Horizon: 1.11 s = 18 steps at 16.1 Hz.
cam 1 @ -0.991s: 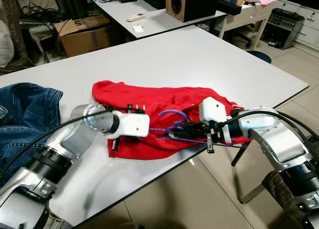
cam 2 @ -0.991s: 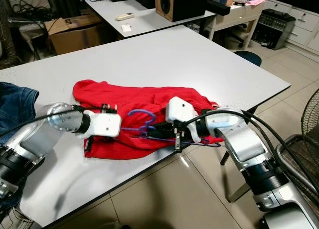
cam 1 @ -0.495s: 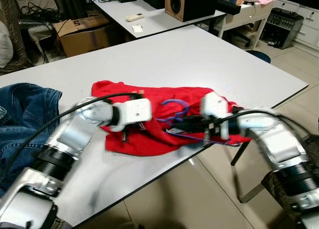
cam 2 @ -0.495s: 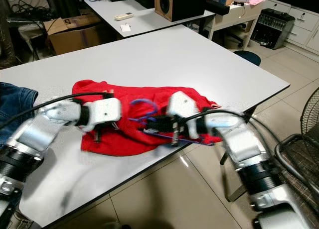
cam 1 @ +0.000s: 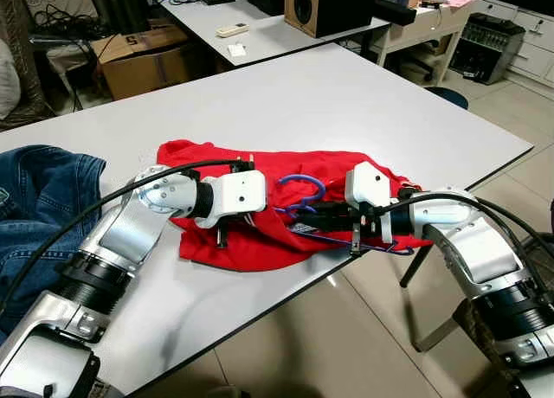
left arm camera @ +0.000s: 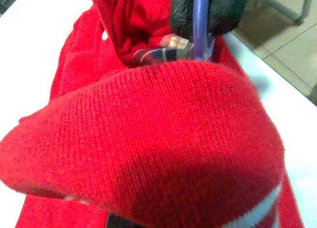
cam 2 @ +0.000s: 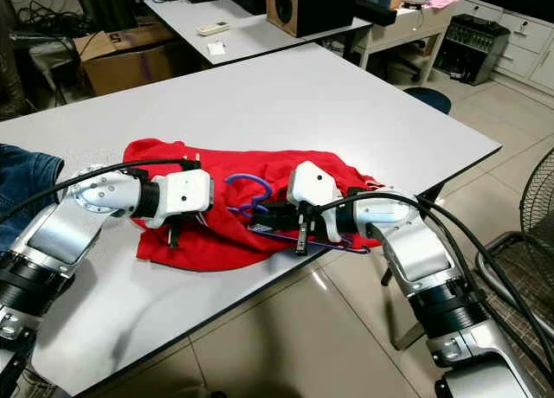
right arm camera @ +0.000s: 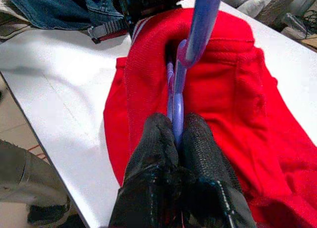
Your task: Hang hanger
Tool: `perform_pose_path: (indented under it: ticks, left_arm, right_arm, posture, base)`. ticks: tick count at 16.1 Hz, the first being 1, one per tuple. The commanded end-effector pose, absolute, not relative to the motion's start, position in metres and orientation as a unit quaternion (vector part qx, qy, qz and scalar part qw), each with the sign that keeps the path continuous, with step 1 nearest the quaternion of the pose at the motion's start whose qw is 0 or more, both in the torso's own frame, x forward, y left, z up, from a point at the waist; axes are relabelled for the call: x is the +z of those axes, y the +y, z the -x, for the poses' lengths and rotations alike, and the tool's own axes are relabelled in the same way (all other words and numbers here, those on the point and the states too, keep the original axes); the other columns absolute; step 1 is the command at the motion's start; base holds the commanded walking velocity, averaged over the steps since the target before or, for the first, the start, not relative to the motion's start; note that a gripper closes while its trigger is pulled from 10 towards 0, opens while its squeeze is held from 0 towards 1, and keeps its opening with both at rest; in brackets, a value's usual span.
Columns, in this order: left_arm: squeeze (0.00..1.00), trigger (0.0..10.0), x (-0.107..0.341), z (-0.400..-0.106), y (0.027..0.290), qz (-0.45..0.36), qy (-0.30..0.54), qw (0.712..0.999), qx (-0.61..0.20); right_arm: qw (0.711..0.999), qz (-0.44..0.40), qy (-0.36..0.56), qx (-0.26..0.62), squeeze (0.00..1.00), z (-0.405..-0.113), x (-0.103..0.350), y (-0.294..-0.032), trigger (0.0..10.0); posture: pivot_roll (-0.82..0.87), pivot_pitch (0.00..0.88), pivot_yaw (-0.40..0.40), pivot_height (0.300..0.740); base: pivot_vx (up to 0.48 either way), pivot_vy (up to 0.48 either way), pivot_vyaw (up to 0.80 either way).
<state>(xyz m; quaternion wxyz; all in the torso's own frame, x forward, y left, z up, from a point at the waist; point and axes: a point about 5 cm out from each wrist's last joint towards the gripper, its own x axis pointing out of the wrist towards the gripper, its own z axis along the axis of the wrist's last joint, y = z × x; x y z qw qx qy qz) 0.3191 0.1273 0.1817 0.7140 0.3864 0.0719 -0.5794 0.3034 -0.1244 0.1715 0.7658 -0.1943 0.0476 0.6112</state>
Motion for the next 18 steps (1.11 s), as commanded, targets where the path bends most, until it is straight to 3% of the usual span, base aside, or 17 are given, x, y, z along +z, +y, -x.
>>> perform_pose_path:
  ticks: [1, 12, 13, 15, 16, 18]
  left_arm:
    - [0.0, 0.0, 0.187, -0.316, 0.125, -0.359, 0.058, 0.713, -0.599]
    - [0.0, 0.0, 0.175, -0.317, 0.128, -0.364, 0.092, 0.699, -0.609]
    - [0.0, 10.0, 0.177, -0.321, 0.127, -0.372, 0.078, 0.711, -0.592]
    - [0.05, 10.0, 0.18, -0.325, 0.126, -0.356, 0.071, 0.724, -0.586]
    - [1.0, 10.0, 0.182, -0.324, 0.126, -0.343, 0.078, 0.723, -0.595]
    - [1.0, 10.0, 0.184, -0.321, 0.127, -0.333, 0.08, 0.719, -0.605]
  right_arm:
    - [0.766, 0.199, 0.041, 0.61, 0.0, -0.304, 0.174, -0.124, 0.0]
    - [0.754, 0.185, 0.018, 0.63, 0.0, -0.301, 0.182, -0.121, 0.0]
    - [0.755, 0.184, 0.017, 0.63, 0.0, -0.301, 0.182, -0.121, 0.0]
    - [0.756, 0.182, 0.015, 0.629, 0.0, -0.301, 0.182, -0.121, 0.0]
    - [0.757, 0.178, 0.013, 0.629, 0.0, -0.301, 0.183, -0.121, 0.0]
    - [0.759, 0.174, 0.008, 0.627, 0.0, -0.302, 0.184, -0.121, 0.0]
  posture:
    - [0.0, 0.002, 0.046, 0.74]
    - [0.0, 0.0, 0.048, 0.74]
    - [0.0, 0.0, 0.047, 0.74]
    - [0.0, 0.0, 0.047, 0.74]
    - [0.0, 0.0, 0.049, 0.74]
    - [0.0, 0.0, 0.05, 0.74]
  base:
    - [0.0, 0.0, 0.0]
    - [0.0, 0.0, 0.0]
    - [0.0, 0.0, 0.0]
    - [0.0, 0.0, 0.0]
    - [0.0, 0.0, 0.0]
    - [0.0, 0.0, 0.0]
